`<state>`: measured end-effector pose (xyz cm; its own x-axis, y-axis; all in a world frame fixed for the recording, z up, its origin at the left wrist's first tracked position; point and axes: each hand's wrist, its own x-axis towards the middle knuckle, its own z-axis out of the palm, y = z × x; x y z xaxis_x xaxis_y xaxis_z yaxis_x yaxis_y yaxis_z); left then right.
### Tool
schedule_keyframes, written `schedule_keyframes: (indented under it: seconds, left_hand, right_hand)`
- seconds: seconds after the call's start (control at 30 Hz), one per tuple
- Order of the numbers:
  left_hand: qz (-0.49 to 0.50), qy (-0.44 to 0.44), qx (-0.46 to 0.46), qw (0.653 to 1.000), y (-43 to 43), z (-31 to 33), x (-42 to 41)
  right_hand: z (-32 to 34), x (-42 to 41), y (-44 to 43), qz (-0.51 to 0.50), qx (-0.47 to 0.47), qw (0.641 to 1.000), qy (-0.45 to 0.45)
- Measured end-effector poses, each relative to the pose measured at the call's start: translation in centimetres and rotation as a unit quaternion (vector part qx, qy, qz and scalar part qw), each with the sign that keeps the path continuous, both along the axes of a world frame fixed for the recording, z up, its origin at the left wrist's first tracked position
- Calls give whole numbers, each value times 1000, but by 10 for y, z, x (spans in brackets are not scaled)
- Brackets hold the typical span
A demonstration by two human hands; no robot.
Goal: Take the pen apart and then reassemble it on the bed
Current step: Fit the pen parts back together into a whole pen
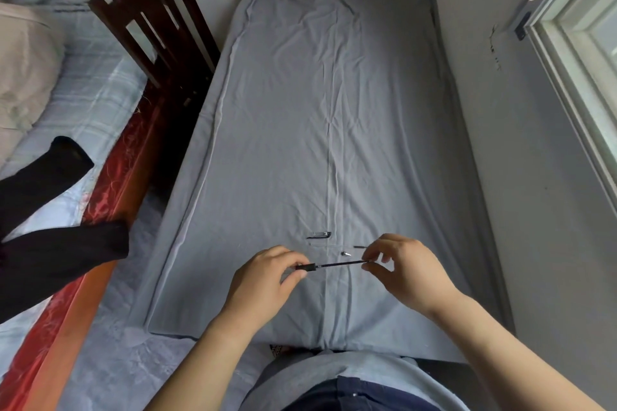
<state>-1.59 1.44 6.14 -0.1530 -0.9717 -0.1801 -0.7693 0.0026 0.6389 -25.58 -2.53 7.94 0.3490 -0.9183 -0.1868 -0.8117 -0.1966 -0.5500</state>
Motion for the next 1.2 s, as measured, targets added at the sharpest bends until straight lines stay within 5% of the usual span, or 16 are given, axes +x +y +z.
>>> schedule_keyframes:
  seconds: [0.63, 0.97, 1.2]
  left_hand:
    - [16, 9, 24, 1000, -8, -15, -16]
    - [96, -13, 72, 993, -3, -49, 7]
    - [100, -2, 79, 992, -10, -47, 3]
  right_hand:
    - [-32, 18, 5, -17, 57, 995, -79]
    - [-112, 18, -25, -50, 125, 991, 27]
    - [-110, 29, -29, -25, 121, 992, -7]
